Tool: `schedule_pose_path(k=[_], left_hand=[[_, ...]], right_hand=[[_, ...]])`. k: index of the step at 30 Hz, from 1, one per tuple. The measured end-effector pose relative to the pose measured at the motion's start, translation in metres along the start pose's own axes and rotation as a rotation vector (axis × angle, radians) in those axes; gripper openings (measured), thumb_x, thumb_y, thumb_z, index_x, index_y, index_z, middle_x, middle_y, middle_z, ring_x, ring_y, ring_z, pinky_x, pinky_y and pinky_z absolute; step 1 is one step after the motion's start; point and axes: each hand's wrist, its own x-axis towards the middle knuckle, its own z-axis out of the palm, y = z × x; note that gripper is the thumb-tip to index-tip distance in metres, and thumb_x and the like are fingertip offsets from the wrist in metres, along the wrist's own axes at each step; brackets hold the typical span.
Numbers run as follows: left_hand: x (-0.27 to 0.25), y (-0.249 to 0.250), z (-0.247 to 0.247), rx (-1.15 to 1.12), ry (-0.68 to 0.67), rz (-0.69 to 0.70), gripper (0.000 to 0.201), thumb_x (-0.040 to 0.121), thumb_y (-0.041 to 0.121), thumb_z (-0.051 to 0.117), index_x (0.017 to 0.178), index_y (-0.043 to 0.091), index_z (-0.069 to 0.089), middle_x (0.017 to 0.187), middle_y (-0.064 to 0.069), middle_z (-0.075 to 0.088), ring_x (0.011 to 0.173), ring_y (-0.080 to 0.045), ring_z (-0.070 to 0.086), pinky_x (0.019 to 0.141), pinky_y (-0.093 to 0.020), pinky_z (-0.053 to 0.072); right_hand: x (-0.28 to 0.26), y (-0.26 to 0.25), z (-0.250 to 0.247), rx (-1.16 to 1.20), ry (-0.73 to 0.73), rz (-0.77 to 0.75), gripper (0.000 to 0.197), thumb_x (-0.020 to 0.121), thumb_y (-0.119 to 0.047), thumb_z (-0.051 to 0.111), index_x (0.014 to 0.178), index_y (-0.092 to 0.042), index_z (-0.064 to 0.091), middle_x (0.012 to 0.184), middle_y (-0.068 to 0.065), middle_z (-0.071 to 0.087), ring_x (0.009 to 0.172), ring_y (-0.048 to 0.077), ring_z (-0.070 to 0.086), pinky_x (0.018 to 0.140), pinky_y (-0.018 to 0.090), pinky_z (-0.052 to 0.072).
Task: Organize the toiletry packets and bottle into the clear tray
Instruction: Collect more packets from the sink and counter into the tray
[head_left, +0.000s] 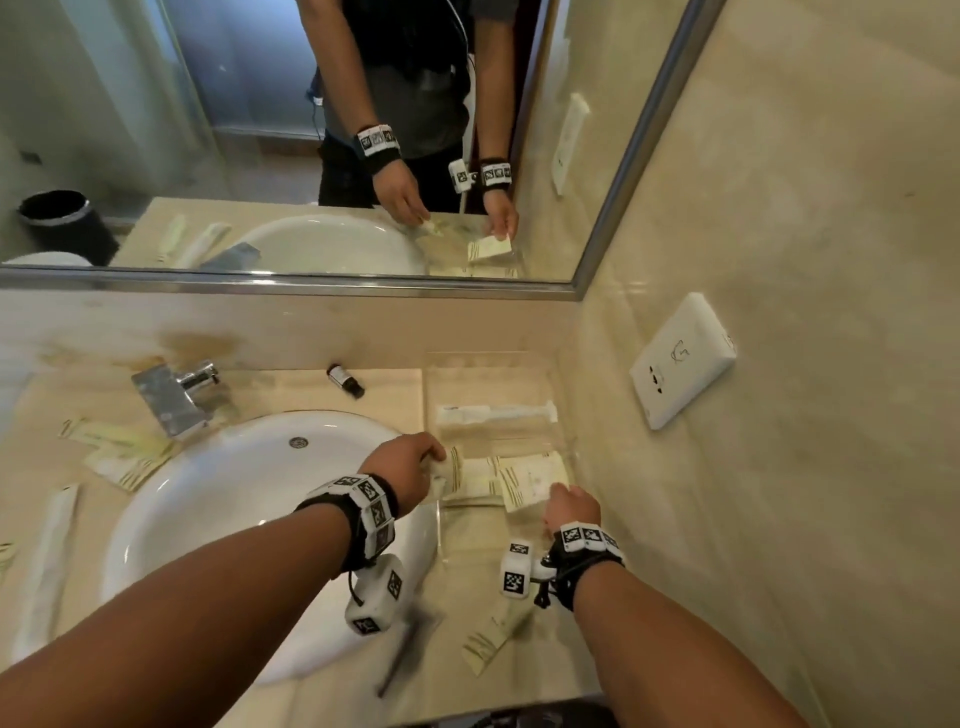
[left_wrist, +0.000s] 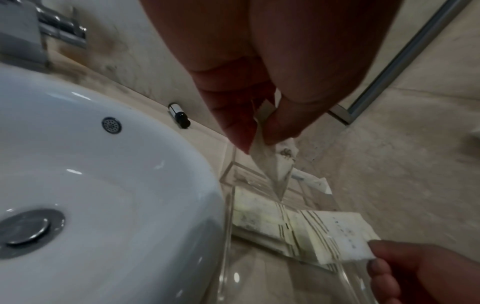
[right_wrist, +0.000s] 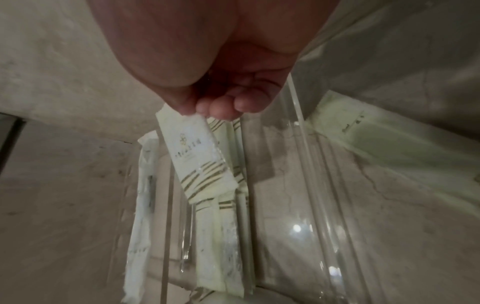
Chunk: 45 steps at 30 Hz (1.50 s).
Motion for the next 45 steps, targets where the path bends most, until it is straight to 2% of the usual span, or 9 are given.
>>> schedule_pose_path(k=[11,15,22,25,29,33,38,41,45], left_hand=[[0.038,0.017,0.037,-0.035,-0.013,-0.03,0.026,0.094,0.013,0.042,0.095,0.032,0.06,0.098,0.003,0.067,0.08,-0.017,0.061,0.068,-0.024,0.047],[0.048,0.015,0.043,-0.03,-0.022,-0.025,0.026,0.094,0.013,0.042,0.103,0.028,0.061,0.103,0.003,0.066,0.086,-0.019,0.061,0.075,-0.026,0.049],[0.056,0.01,0.051,-0.062,-0.053,-0.07,0.033,0.091,0.007,0.042,0.103,0.031,0.061,0.104,0.002,0.066,0.085,-0.019,0.063,0.074,-0.026,0.051],[0.058,0.011,0.053,-0.054,-0.073,-0.058,0.035,0.091,0.005,0.041,0.105,0.029,0.061,0.107,0.001,0.066,0.089,-0.02,0.063,0.076,-0.026,0.051],[0.063,0.014,0.057,-0.063,-0.071,-0.053,0.036,0.091,0.005,0.042,0.109,0.029,0.062,0.113,0.001,0.066,0.093,-0.02,0.063,0.079,-0.025,0.05],[0.066,0.017,0.06,-0.062,-0.067,-0.046,0.037,0.091,0.004,0.042,0.11,0.027,0.063,0.118,0.0,0.065,0.094,-0.017,0.061,0.08,-0.024,0.047],[0.071,0.017,0.063,0.006,-0.1,-0.027,0.036,0.094,0.006,0.043,0.117,0.026,0.063,0.126,0.001,0.062,0.107,-0.02,0.06,0.088,-0.026,0.047],[0.073,0.016,0.064,0.067,-0.124,0.007,0.037,0.096,0.008,0.044,0.124,0.024,0.062,0.133,0.001,0.056,0.118,-0.02,0.056,0.097,-0.028,0.045],[0.07,0.01,0.064,0.165,-0.111,0.075,0.04,0.091,0.011,0.05,0.126,0.027,0.061,0.136,0.004,0.054,0.126,-0.02,0.047,0.104,-0.033,0.043]], right_hand=[[0.038,-0.004,0.0,0.18,0.002,0.114,0.023,0.077,-0.024,0.052,0.083,-0.005,0.065,0.06,0.005,0.056,0.051,0.022,0.051,0.05,0.032,0.04],[0.054,0.003,0.009,0.156,0.022,0.104,0.026,0.069,-0.028,0.051,0.077,-0.007,0.064,0.064,0.009,0.058,0.058,0.025,0.054,0.056,0.043,0.046],[0.045,-0.001,0.01,0.138,-0.009,0.053,0.017,0.085,-0.023,0.055,0.077,-0.01,0.061,0.061,0.006,0.058,0.049,0.019,0.05,0.05,0.03,0.041],[0.05,0.005,0.011,0.09,-0.016,0.0,0.026,0.077,-0.031,0.057,0.094,-0.014,0.066,0.069,0.005,0.067,0.055,0.021,0.057,0.058,0.034,0.046],[0.051,0.007,0.01,0.095,-0.016,0.018,0.045,0.079,-0.024,0.058,0.124,-0.027,0.052,0.09,0.009,0.073,0.056,0.019,0.06,0.053,0.031,0.046],[0.046,0.006,0.004,0.061,0.02,0.049,0.053,0.086,-0.02,0.056,0.137,-0.026,0.045,0.086,0.009,0.072,0.057,0.02,0.062,0.05,0.031,0.047],[0.021,-0.008,0.0,-0.058,0.077,-0.15,0.041,0.091,-0.023,0.056,0.132,-0.024,0.053,0.095,-0.009,0.06,0.079,0.013,0.061,0.073,0.035,0.054],[0.01,-0.014,0.013,-0.227,-0.062,-0.287,0.04,0.09,-0.028,0.053,0.128,-0.03,0.062,0.11,-0.007,0.068,0.096,0.017,0.066,0.088,0.037,0.056],[-0.001,-0.013,0.032,-0.52,-0.245,-0.504,0.042,0.093,-0.034,0.057,0.135,-0.033,0.06,0.133,-0.015,0.053,0.116,0.007,0.056,0.098,0.022,0.042]])
